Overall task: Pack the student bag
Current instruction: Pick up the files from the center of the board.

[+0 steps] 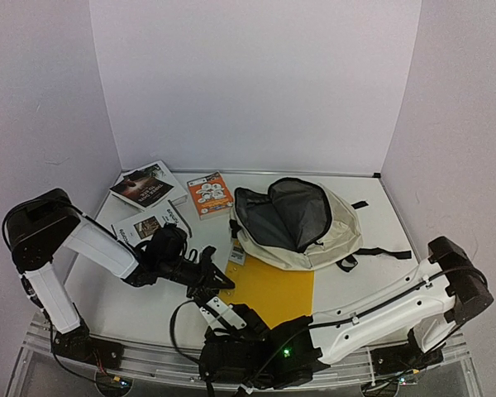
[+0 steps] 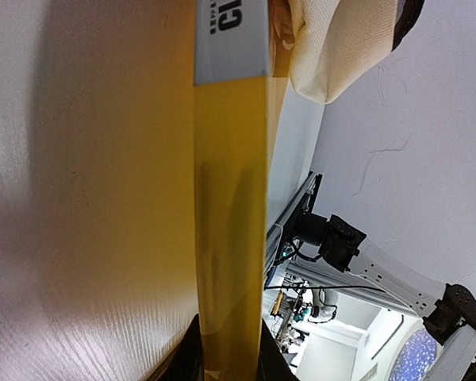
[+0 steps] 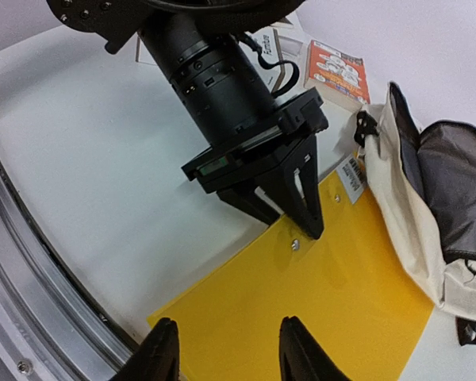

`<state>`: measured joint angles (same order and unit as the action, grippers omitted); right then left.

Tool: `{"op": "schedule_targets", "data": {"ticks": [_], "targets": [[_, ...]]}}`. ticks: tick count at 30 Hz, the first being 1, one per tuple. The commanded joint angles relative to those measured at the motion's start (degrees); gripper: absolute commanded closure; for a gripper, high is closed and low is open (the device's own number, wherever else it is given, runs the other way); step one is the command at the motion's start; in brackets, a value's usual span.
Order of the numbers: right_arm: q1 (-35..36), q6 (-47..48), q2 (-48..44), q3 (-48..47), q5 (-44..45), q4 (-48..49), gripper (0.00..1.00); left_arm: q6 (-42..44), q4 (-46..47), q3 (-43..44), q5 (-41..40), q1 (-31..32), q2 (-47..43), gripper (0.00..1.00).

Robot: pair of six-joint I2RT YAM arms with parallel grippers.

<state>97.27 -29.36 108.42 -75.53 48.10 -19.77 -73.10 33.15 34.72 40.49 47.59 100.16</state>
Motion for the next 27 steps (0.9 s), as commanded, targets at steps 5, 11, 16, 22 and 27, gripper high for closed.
{"op": "schedule_targets", "data": {"ticks": [5, 11, 16, 22, 27], "targets": [[-1.0, 3.2, -5.9, -1.9, 7.6, 1.0, 0.29, 7.3, -18.0, -1.3, -8.2, -1.2, -16.5, 0.91], [-6.4, 1.5, -9.6, -0.4, 10.3, 0.9, 0.26, 8.4, -28.1, -3.0, -11.7, -3.8, -25.2, 0.91], [-13.5, 2.9, -12.3, 2.0, 8.2, 1.9, 0.19, 10.6, -38.5, -2.5, -15.6, -5.9, -33.0, 0.92], [-21.2, 3.9, -16.4, 6.3, 3.4, 4.3, 0.11, 13.7, -48.5, 0.2, -18.9, -9.0, -41.4, 0.92], [-29.8, 5.7, -22.1, 7.9, -1.9, 5.9, 0.04, 23.3, -56.2, 9.8, -19.0, -11.1, -39.3, 0.93]]}}
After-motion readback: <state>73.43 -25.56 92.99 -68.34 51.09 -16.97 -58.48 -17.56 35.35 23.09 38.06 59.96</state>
